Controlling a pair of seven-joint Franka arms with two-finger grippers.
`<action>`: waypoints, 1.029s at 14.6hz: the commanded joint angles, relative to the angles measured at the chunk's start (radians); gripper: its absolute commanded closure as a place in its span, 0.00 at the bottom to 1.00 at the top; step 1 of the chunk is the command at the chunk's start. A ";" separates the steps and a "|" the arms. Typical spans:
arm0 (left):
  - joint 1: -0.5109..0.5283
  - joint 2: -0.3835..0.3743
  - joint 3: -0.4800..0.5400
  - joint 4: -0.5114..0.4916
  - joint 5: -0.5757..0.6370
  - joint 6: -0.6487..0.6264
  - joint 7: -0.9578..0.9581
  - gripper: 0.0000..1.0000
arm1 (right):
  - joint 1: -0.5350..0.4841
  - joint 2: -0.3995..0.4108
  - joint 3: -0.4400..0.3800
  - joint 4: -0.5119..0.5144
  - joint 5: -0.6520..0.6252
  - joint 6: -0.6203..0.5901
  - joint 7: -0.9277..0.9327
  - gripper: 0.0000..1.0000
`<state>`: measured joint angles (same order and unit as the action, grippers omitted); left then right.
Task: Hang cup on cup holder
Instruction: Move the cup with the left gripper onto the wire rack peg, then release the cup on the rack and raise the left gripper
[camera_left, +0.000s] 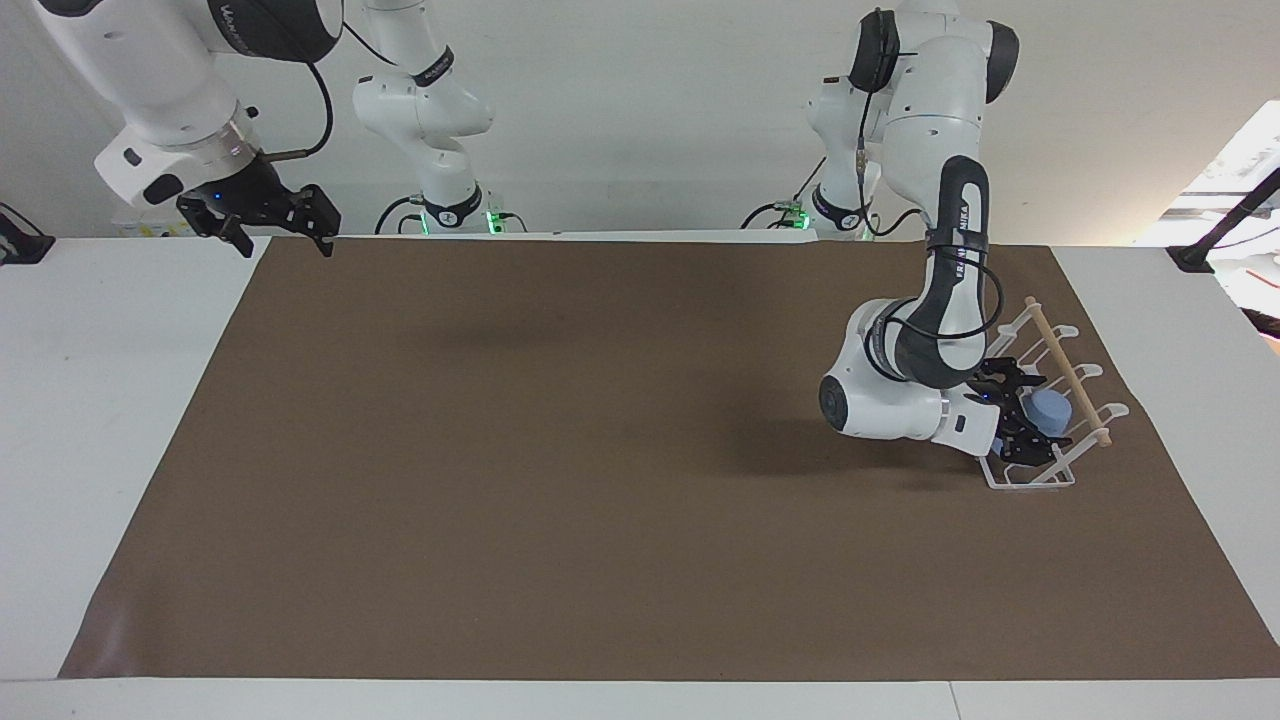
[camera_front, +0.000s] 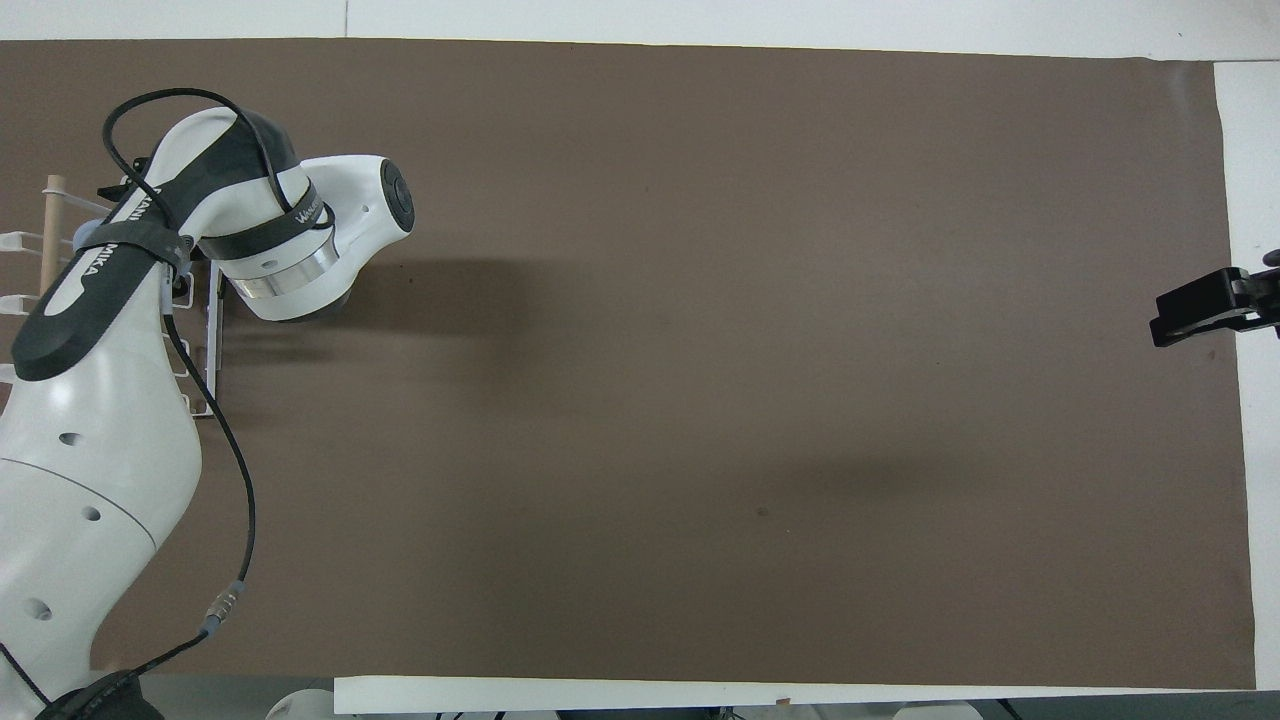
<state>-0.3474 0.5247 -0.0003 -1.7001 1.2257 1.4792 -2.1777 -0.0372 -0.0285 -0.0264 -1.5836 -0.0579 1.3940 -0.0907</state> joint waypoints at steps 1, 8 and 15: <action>-0.013 -0.051 -0.007 0.032 -0.032 -0.003 0.029 0.00 | -0.016 -0.021 0.006 -0.023 0.020 -0.003 -0.003 0.01; -0.019 -0.303 -0.009 0.046 -0.383 0.018 0.558 0.00 | -0.015 -0.021 0.006 -0.023 0.020 -0.003 -0.003 0.01; 0.090 -0.469 -0.001 0.036 -0.728 0.092 1.180 0.00 | -0.015 -0.021 0.006 -0.023 0.020 -0.003 -0.003 0.01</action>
<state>-0.2879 0.1014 -0.0041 -1.6275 0.5727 1.5375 -1.1428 -0.0374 -0.0289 -0.0269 -1.5850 -0.0579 1.3940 -0.0907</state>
